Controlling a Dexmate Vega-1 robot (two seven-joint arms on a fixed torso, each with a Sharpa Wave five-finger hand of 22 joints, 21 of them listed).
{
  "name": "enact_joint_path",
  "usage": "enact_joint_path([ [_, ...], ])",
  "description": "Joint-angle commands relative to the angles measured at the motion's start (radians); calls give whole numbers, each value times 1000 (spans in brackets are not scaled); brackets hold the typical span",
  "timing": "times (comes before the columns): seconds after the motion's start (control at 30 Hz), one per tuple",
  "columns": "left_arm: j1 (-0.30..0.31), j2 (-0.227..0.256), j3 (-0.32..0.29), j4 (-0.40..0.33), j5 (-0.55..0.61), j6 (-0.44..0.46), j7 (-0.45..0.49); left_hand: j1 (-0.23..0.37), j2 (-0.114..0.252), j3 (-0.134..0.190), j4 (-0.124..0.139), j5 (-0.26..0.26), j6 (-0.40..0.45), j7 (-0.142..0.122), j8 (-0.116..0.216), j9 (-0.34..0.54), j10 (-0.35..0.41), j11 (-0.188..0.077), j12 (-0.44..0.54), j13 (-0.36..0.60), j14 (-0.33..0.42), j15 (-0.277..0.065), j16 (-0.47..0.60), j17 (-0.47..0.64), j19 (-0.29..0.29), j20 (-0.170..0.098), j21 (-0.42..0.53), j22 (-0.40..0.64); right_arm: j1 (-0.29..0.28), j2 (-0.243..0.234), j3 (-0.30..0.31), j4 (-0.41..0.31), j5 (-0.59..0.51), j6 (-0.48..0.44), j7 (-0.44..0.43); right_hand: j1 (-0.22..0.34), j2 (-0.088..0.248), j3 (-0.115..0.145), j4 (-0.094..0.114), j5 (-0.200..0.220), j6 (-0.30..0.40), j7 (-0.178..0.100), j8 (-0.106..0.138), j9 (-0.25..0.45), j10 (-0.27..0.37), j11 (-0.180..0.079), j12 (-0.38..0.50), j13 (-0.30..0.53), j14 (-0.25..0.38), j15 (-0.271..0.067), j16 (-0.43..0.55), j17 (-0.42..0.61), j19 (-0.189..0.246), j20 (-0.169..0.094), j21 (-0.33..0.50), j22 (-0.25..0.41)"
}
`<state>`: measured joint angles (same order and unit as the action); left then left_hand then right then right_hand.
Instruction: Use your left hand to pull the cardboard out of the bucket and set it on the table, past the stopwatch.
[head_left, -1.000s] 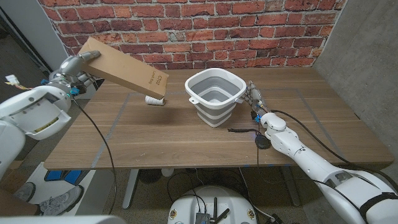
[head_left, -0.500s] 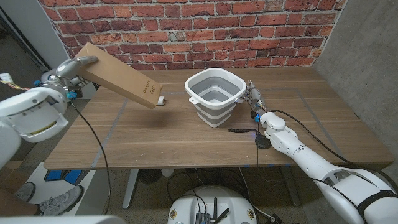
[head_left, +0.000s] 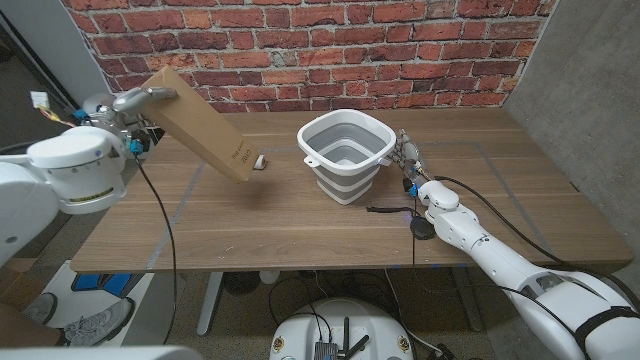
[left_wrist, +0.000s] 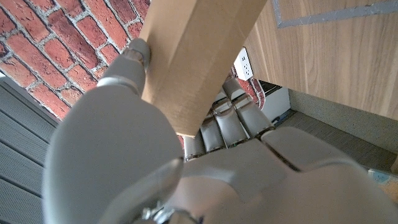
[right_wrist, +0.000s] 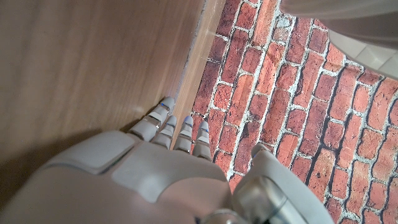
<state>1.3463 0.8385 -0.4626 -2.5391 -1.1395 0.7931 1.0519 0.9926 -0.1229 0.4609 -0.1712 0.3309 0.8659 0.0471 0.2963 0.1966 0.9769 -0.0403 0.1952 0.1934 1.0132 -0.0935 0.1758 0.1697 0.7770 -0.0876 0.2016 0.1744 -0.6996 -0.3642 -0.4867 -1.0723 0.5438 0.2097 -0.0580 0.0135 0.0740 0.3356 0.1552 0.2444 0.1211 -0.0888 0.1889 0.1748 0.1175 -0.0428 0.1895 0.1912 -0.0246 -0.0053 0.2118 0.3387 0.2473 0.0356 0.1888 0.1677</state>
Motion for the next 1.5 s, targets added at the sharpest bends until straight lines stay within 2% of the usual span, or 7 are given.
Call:
enact_joint_path([
  [0.03,-106,91,138,-27,159,140,27,45,105,14,3,7,31,-1,4,43,51,-58,5,6,65,-138,5,3,-5,-119,0,2,-3,2,6,9,7,13,3,0,41,-1,-1,7,6,3,-2,1,0,2,6,0,-7,-1,7,0,2,8,3,3],
  [0.4,-201,104,274,-38,296,288,11,41,111,15,6,6,30,-4,2,43,50,-60,4,6,61,-137,5,3,-7,-118,0,3,-10,3,10,15,14,16,5,-1,42,-2,0,7,8,2,-1,1,0,3,6,0,-7,-1,8,-1,3,7,3,3],
  [0.67,-309,161,434,-47,432,404,-36,42,112,16,4,5,31,-7,1,43,49,-60,4,6,60,-138,6,4,-7,-118,0,3,-15,1,13,12,17,15,1,-1,42,-2,0,7,9,4,-1,1,1,2,6,0,-7,-1,8,-1,3,6,3,3],
  [0.87,-325,200,505,-48,547,388,-105,44,115,18,2,4,33,-8,0,43,51,-60,4,7,59,-139,7,4,-8,-118,0,3,-26,-1,16,3,20,16,-5,-1,42,-3,0,7,9,5,-1,1,2,3,6,0,-6,-1,9,-1,3,6,3,3],
  [1.13,-383,242,633,-66,690,448,-163,41,118,18,4,3,35,-14,0,43,50,-65,3,7,57,-138,6,4,-10,-118,0,3,-43,-4,20,-12,26,15,-10,-1,43,-3,0,7,10,7,-1,1,2,2,6,0,-6,-2,9,-2,4,6,3,3],
  [1.27,-440,295,741,-85,766,511,-200,40,119,19,4,2,37,-14,0,43,51,-67,3,7,55,-138,6,4,-10,-118,0,3,-51,-6,21,-20,28,15,-15,-1,43,-3,0,7,12,7,0,1,2,4,6,0,-6,-2,9,-2,4,6,3,3],
  [1.5,-462,297,830,-92,882,553,-219,36,122,21,6,1,28,-21,-6,43,33,-67,-3,7,44,-138,2,2,-26,-121,-6,3,-55,-7,21,-24,28,17,-16,0,43,-3,0,7,12,8,0,1,2,4,6,0,-7,-1,9,-2,4,5,3,3],
])
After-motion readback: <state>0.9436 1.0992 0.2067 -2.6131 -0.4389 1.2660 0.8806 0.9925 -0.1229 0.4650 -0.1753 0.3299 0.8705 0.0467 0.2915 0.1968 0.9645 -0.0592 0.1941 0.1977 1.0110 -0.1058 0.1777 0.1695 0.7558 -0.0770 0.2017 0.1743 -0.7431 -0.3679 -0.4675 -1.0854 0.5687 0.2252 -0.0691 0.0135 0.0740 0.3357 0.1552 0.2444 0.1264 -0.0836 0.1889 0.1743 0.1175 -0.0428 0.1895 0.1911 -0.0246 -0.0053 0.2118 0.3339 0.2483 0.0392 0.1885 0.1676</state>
